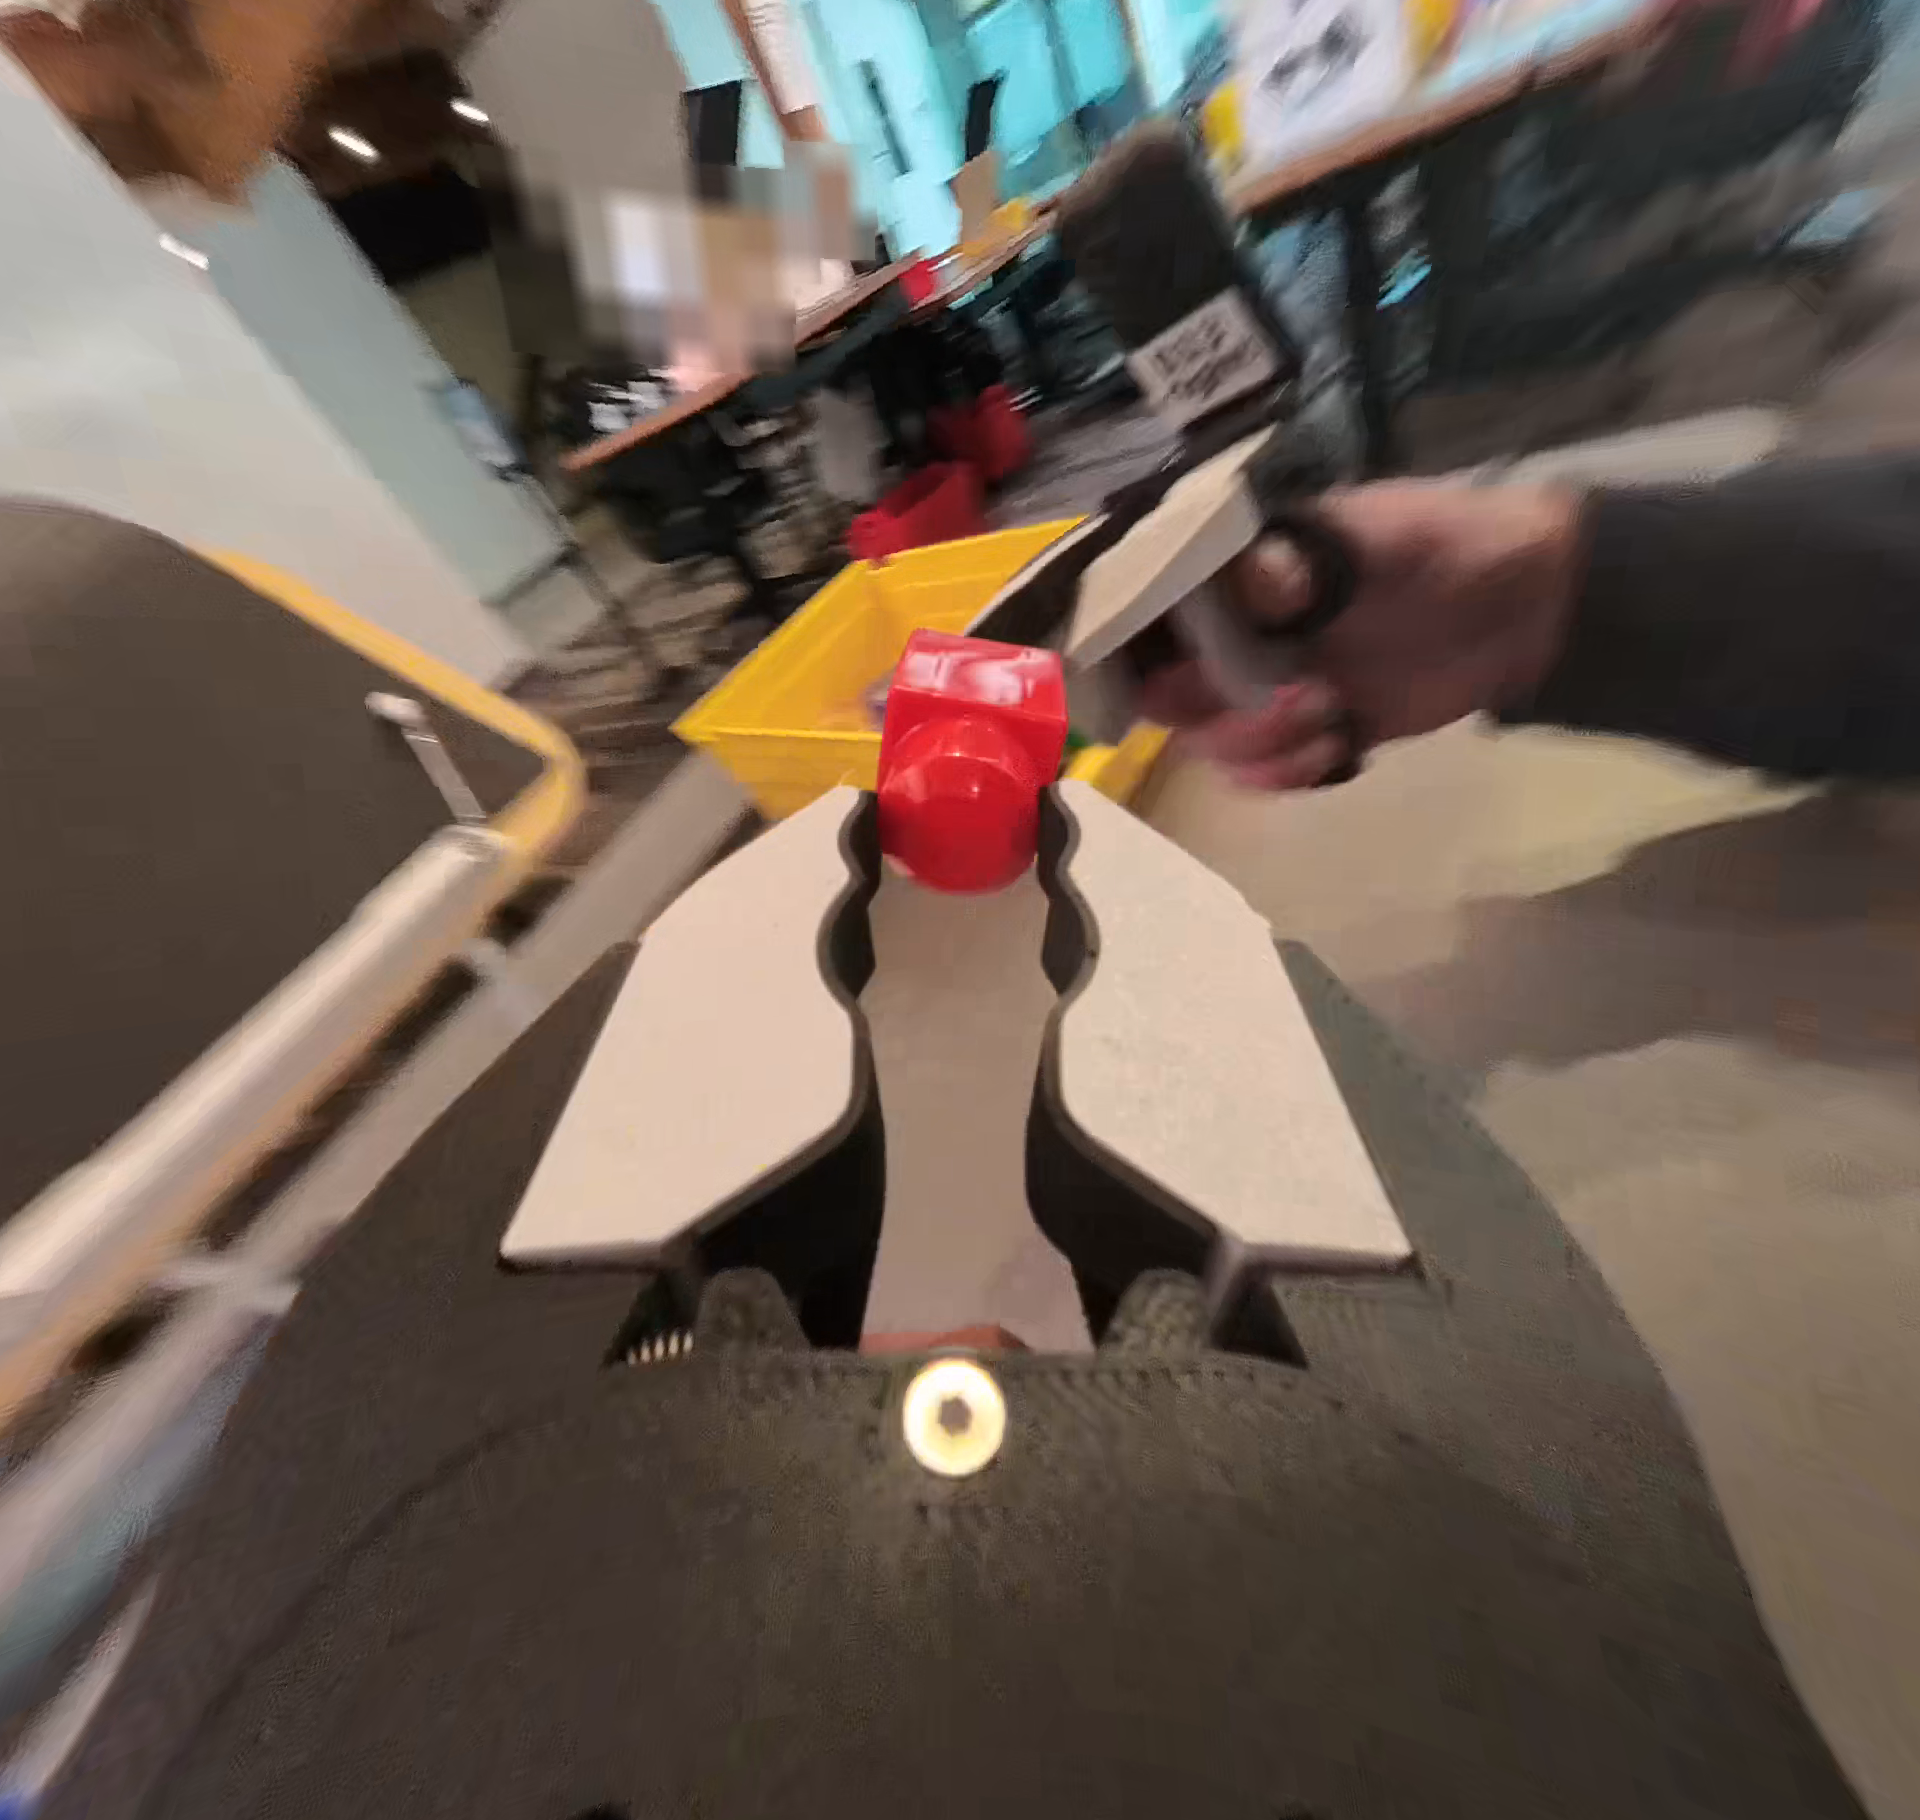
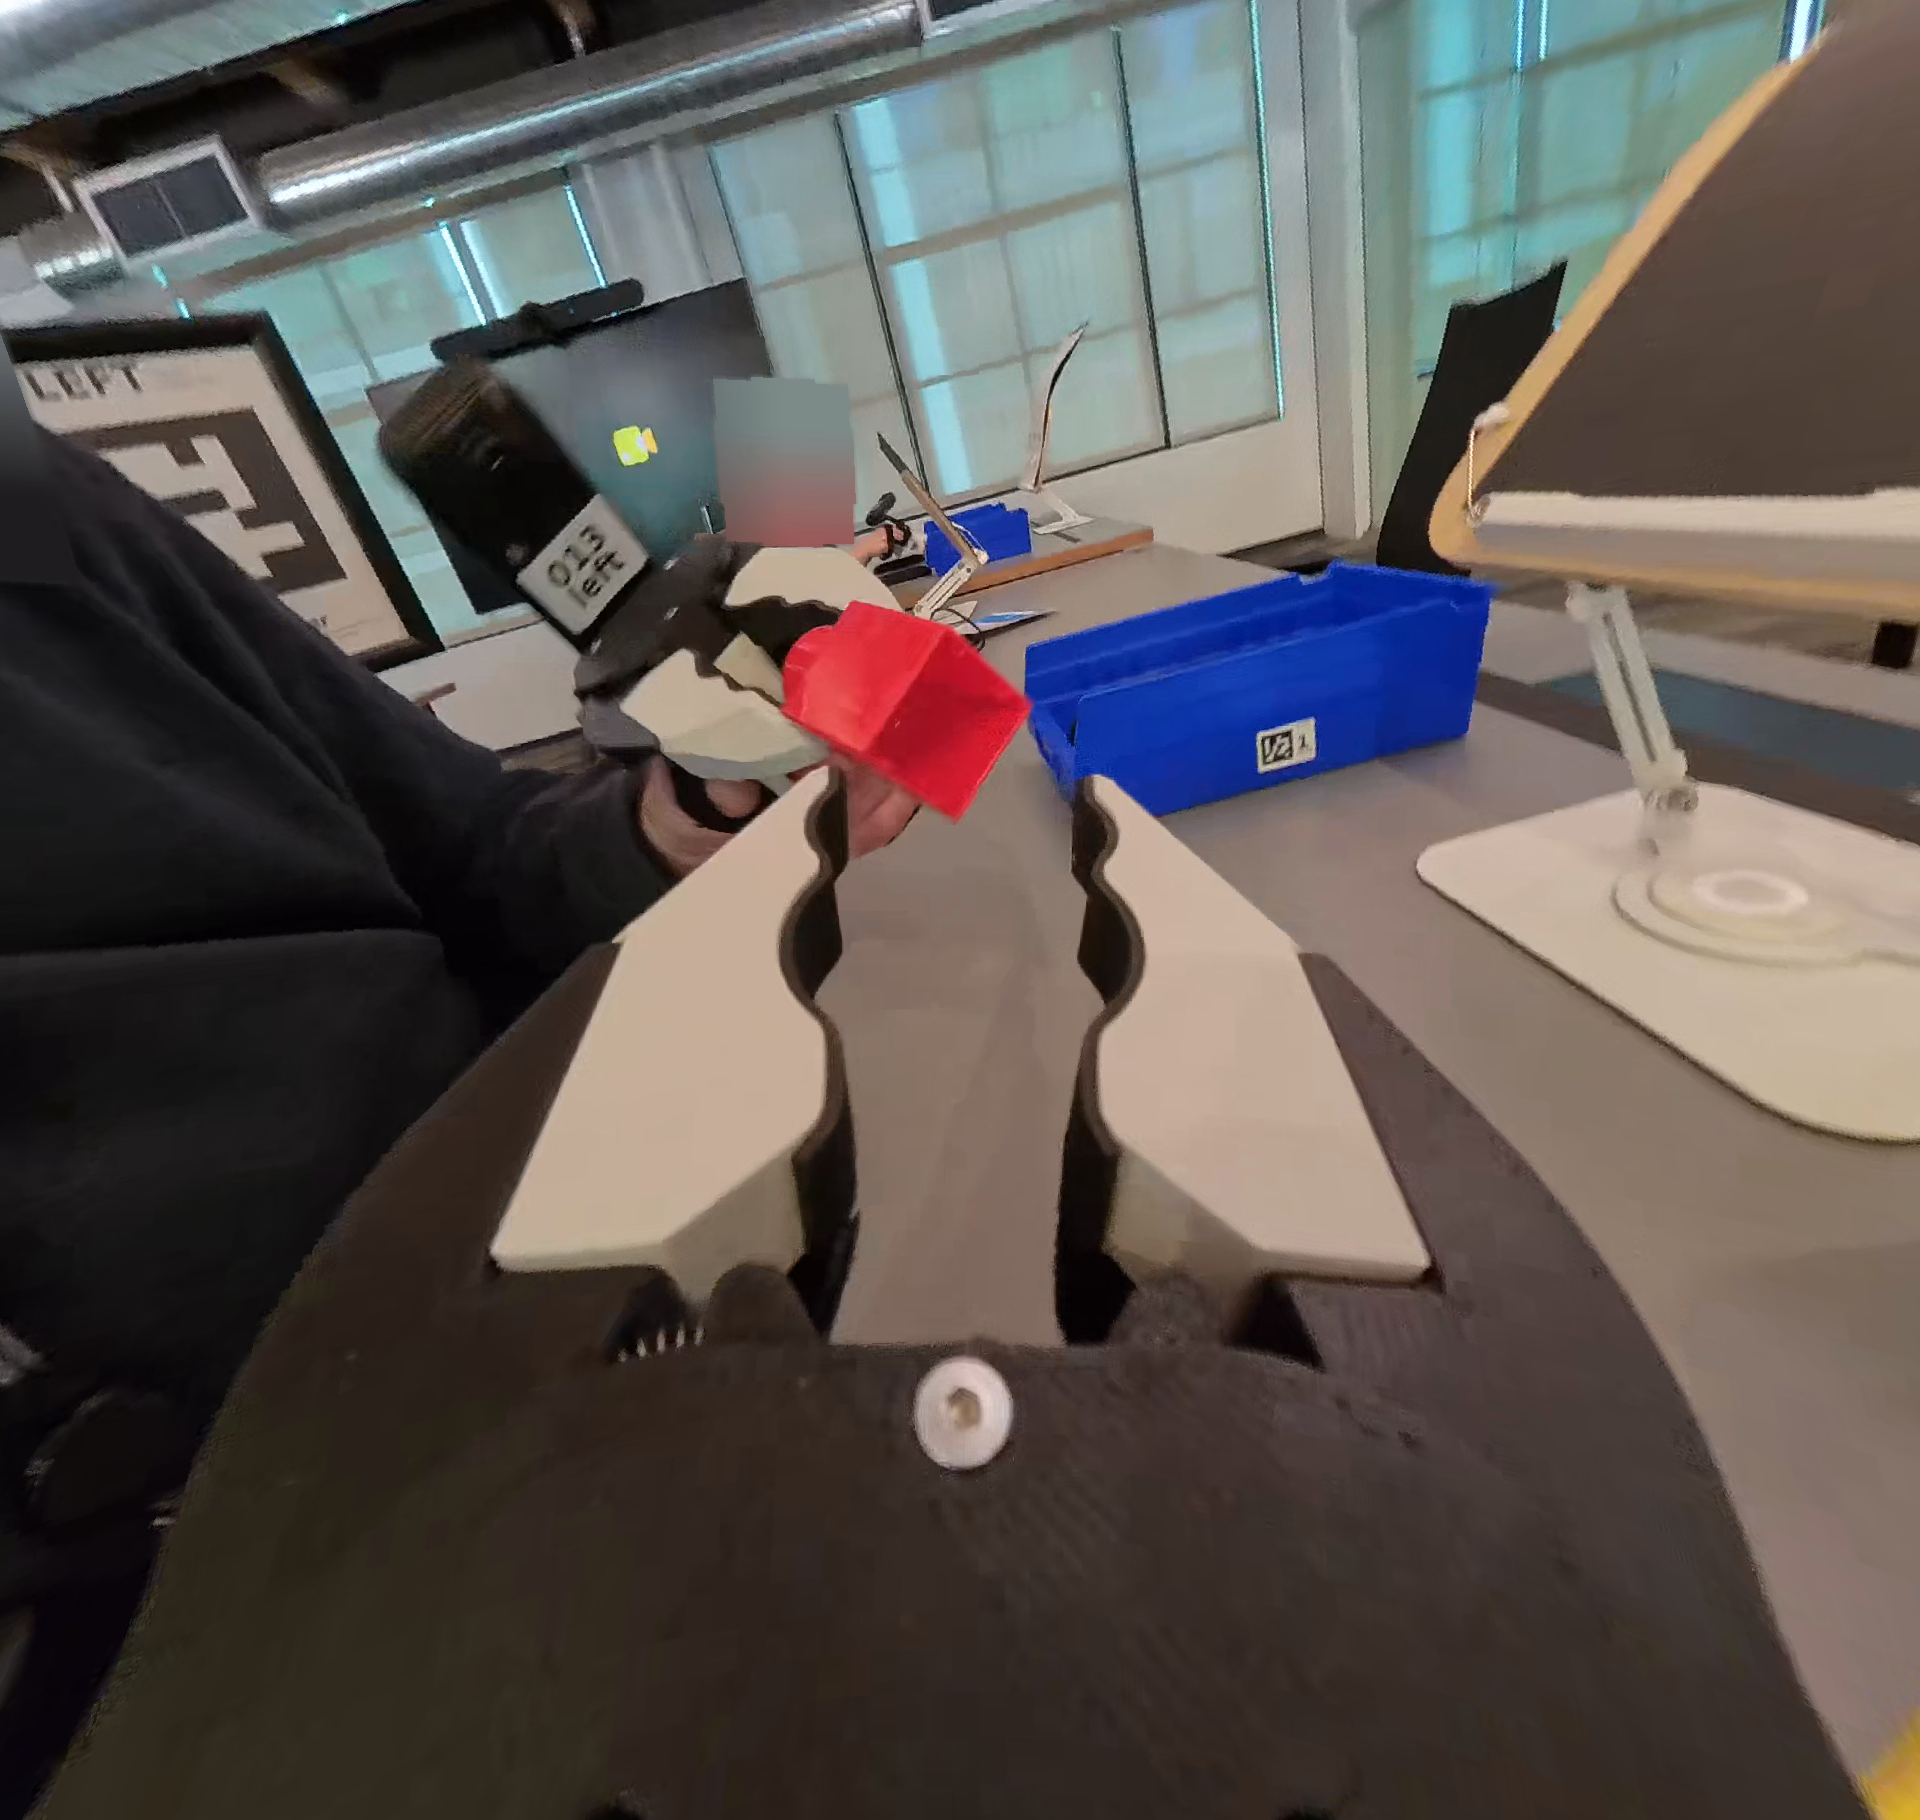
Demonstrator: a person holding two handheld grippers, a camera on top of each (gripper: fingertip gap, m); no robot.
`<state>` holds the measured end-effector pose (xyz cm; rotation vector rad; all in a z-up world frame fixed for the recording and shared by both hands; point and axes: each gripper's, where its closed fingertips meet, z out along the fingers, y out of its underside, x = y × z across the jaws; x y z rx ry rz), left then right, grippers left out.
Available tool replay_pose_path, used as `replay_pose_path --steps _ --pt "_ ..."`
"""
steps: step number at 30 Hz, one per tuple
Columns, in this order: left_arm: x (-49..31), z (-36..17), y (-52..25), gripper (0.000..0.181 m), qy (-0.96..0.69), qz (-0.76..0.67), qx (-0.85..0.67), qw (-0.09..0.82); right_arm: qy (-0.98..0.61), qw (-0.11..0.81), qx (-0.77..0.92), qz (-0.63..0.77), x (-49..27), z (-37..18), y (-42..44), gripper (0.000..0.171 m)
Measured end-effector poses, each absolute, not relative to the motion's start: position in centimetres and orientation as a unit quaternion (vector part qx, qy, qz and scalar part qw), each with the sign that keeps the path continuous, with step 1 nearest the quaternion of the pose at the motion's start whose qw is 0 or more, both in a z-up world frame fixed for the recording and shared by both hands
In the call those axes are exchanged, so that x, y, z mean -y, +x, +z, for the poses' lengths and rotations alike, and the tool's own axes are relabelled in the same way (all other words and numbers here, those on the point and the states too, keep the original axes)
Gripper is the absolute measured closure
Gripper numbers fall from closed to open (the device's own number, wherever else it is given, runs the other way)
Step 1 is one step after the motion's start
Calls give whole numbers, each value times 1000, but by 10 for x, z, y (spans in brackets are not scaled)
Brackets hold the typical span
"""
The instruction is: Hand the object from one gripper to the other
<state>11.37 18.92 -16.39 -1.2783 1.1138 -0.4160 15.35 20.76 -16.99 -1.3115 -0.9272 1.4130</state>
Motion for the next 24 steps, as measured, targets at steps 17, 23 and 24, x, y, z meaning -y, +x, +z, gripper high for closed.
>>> replay_pose_path --steps 17,23,24 --pt "-171 -165 126 153 -441 -28 -572 691 -444 366 485 659 -149 -154 135 171" --pt "-166 -172 126 145 -473 -134 -576 653 -463 405 547 568 -149 -160 136 171" --pt "-162 -173 126 136 -487 -184 -574 633 -463 419 569 535 -148 -161 136 171"
